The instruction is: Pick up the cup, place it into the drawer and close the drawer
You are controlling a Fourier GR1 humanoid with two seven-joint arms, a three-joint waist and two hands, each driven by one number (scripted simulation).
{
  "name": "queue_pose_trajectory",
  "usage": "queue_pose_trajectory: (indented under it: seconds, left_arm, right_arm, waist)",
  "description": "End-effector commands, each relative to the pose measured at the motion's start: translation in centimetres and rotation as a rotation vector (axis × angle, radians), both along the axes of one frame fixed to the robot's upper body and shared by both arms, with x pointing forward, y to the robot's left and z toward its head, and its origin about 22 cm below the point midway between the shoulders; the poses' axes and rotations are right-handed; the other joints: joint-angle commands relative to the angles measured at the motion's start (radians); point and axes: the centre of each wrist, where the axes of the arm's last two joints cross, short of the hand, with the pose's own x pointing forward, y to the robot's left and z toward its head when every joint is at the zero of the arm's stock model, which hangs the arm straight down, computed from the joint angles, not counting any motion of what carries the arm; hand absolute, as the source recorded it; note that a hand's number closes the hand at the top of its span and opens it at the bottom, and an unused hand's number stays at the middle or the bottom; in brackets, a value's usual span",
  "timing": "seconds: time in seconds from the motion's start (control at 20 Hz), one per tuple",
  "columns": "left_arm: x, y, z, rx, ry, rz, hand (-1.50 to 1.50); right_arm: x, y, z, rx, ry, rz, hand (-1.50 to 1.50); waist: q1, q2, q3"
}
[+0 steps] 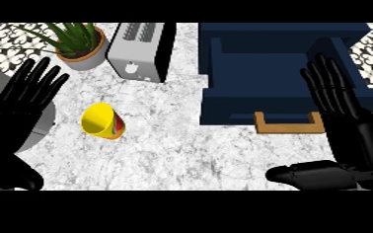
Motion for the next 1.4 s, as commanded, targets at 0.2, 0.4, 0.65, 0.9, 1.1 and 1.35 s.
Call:
queue_pose_trajectory:
  seconds: [0.2,0.4,0.65,0.9,1.1,1.35]
  left_arm:
    - [4.2,2.6,-3.5,0.052,0.1,0.038,-1.5]
    - [3.1,4.6,-6.6,0.089,0.112,0.04,-1.5]
    - [4.3,5.7,-9.4,0.116,0.186,0.086,-1.5]
    - [3.5,5.7,-14.1,0.169,0.197,0.111,-1.5]
    - [2.8,4.6,-17.2,0.158,0.202,0.111,-1.5]
    - [2.0,6.4,-18.3,0.183,0.21,0.138,-1.5]
  right_arm:
    - [2.5,-0.6,-1.6,0.001,0.006,0.014,-1.5]
    - [3.4,-1.1,-0.9,-0.001,-0.02,0.022,-1.5]
    - [3.6,-2.4,0.2,0.001,-0.032,0.011,-1.5]
    - [3.7,-1.1,1.0,-0.018,-0.04,0.018,-1.5]
    - [4.6,-0.9,0.5,-0.009,-0.036,0.011,-1.5]
    - [4.9,-1.1,1.5,-0.016,-0.049,0.007,-1.5]
  waist:
    - [-0.004,-0.001,0.001]
    - [-0.002,-0.002,0.001]
    - [-0.008,-0.001,0.001]
    - [-0.01,0.0,0.0]
    - [-0.01,0.001,0.0]
    - [-0.015,0.003,-0.001]
